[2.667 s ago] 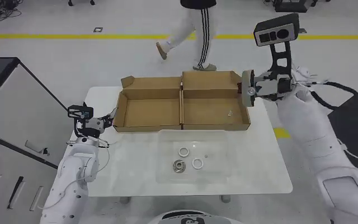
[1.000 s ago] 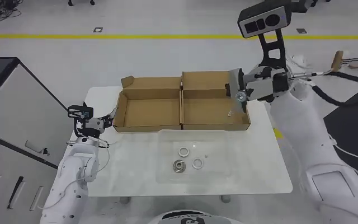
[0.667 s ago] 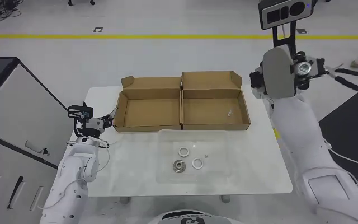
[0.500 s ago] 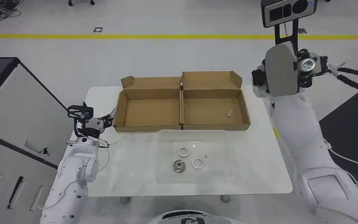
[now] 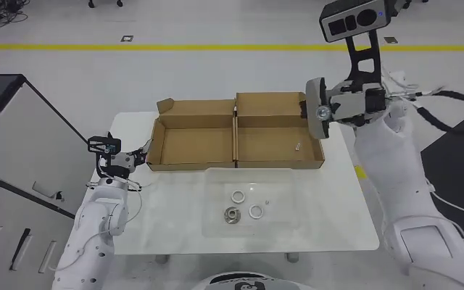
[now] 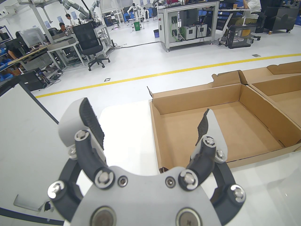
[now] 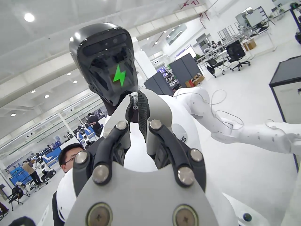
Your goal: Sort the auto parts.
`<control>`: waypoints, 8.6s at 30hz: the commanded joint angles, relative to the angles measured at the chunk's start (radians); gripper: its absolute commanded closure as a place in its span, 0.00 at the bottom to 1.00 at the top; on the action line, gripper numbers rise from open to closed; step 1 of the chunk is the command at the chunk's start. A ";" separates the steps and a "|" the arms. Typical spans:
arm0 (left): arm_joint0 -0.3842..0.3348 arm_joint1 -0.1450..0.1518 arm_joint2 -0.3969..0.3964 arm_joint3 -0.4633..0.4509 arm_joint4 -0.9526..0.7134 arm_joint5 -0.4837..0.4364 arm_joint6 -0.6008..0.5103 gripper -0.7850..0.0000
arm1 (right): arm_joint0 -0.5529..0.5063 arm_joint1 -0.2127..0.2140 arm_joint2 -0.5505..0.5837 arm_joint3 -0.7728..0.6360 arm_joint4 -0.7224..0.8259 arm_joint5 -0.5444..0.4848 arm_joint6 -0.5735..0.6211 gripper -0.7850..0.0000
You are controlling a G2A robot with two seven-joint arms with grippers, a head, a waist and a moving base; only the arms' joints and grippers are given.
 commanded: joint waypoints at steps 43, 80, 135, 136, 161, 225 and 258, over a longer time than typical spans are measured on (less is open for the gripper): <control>0.000 0.000 0.000 0.000 0.000 0.000 0.000 0.00 | -0.048 -0.028 0.018 -0.004 0.175 0.012 -0.017 1.00; 0.000 0.000 0.000 0.000 0.000 0.000 0.000 0.00 | -0.064 -0.028 0.030 -0.026 0.134 0.023 -0.043 1.00; 0.000 0.000 0.000 0.000 0.000 0.000 0.000 0.00 | 0.304 -0.006 -0.459 0.705 -1.812 0.175 -0.033 1.00; 0.000 0.000 0.000 0.000 0.000 0.000 0.000 0.00 | 0.303 -0.011 -0.473 0.724 -1.826 0.177 -0.042 1.00; 0.000 0.000 0.000 0.000 0.000 0.000 0.000 0.00 | 0.267 -0.128 -0.624 1.043 -1.877 0.179 -0.144 1.00; 0.000 0.000 0.000 0.000 0.000 0.000 0.000 0.00 | -0.133 0.131 -0.307 -0.068 -1.828 0.076 0.232 0.00; 0.000 0.000 0.000 0.000 0.000 0.000 0.000 0.00 | 0.054 0.189 -0.647 -0.024 -1.742 0.180 0.232 0.00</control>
